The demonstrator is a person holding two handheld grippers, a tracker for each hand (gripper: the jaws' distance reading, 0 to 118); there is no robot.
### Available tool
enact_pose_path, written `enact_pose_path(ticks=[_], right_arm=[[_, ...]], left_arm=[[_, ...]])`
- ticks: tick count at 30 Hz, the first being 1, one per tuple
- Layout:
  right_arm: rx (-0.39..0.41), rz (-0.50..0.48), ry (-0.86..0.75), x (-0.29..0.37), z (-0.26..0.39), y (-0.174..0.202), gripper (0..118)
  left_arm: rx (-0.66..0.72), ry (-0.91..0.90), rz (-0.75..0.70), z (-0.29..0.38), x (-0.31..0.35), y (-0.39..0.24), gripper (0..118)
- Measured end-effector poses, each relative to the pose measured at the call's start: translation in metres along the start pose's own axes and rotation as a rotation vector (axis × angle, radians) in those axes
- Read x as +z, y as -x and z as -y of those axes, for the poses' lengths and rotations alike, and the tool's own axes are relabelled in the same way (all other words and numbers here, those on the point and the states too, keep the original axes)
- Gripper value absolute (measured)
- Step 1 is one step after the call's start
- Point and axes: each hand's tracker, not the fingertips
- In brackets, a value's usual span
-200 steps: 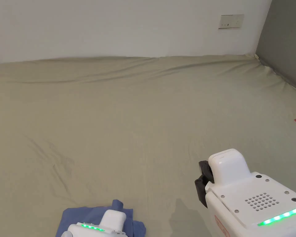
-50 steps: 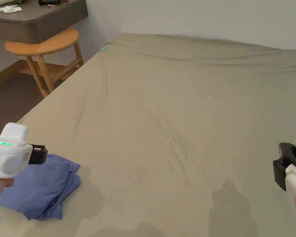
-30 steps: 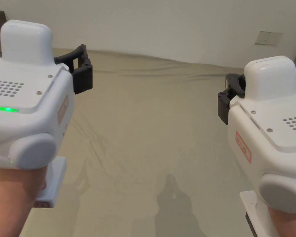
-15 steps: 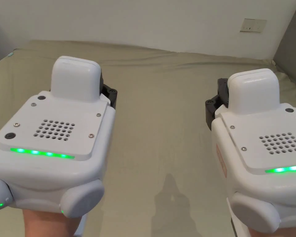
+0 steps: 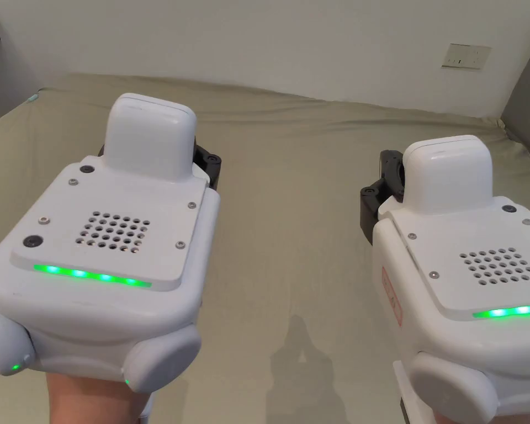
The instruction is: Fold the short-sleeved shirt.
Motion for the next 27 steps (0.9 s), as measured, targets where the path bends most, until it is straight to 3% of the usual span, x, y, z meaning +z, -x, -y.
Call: enact_pose_path(ticks=[27], right_arm=[[-0.006,-0.007,-0.011,0.0029,0.0018,0.0029,0]], left_arm=[[-0.011,0.009,0.016,0.002,0.0016,-0.004,0]])
